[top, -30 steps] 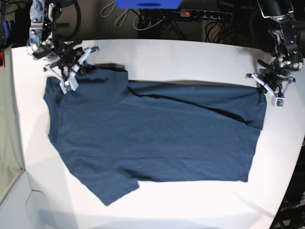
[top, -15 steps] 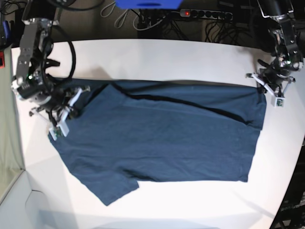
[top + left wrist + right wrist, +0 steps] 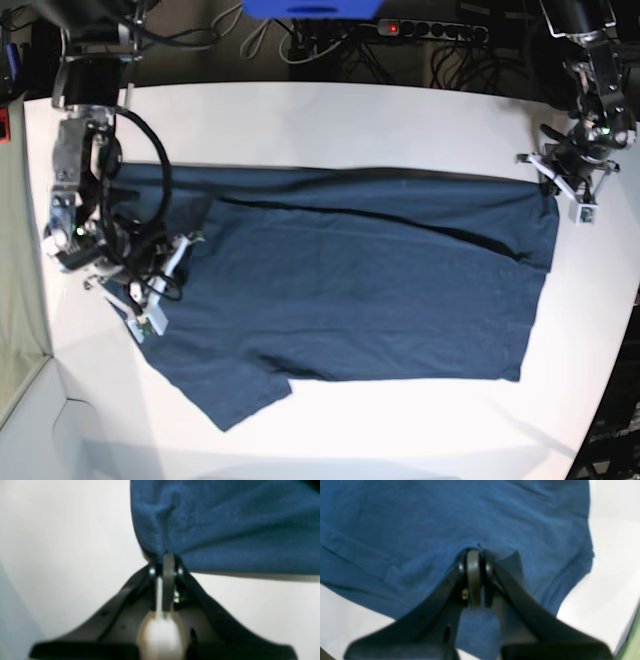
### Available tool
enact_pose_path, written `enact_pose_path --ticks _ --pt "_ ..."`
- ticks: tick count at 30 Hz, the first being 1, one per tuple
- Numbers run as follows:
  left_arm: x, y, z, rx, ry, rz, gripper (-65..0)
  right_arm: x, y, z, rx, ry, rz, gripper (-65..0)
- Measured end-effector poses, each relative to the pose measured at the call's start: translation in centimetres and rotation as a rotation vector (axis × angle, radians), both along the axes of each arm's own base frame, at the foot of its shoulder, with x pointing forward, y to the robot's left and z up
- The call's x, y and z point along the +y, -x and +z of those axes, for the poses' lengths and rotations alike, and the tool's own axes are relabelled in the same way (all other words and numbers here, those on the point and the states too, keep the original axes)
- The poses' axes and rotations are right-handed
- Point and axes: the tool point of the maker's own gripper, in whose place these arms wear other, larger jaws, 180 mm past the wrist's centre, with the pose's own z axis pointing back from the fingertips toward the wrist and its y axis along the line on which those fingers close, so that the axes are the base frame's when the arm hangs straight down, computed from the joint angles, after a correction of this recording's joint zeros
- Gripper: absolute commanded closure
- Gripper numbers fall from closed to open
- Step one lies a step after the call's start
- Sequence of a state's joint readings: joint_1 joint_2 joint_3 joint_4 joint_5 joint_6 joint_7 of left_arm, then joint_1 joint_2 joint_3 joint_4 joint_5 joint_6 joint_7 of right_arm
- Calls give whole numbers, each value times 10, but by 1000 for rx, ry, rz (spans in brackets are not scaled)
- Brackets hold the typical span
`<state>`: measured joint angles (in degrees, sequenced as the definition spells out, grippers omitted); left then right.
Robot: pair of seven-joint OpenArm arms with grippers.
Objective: Layout the t-shirt on the table in an organized manner, then fold the t-shirt properly
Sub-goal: 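Press the right gripper onto the shirt and drag the fold flat, then hold the folded edge with both grippers and pull it taut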
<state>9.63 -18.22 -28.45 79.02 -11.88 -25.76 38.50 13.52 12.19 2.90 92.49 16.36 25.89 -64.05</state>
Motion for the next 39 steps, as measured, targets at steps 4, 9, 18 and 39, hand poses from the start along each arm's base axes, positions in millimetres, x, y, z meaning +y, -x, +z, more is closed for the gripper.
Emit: enact_pose_path --ticks 4,9,18,39 --pt "0 0 0 1 -1 1 -2 -3 -16 -2 19 -12 -12 0" --pt "0 0 0 1 0 1 -2 -13 -25 -13 69 -15 -37 -166" --pt "0 0 0 1 0 2 -2 -32 -19 -6 44 21 -55 -391" --pt "2 1 0 3 -2 3 -2 -114 112 -62 114 64 -253 -391"
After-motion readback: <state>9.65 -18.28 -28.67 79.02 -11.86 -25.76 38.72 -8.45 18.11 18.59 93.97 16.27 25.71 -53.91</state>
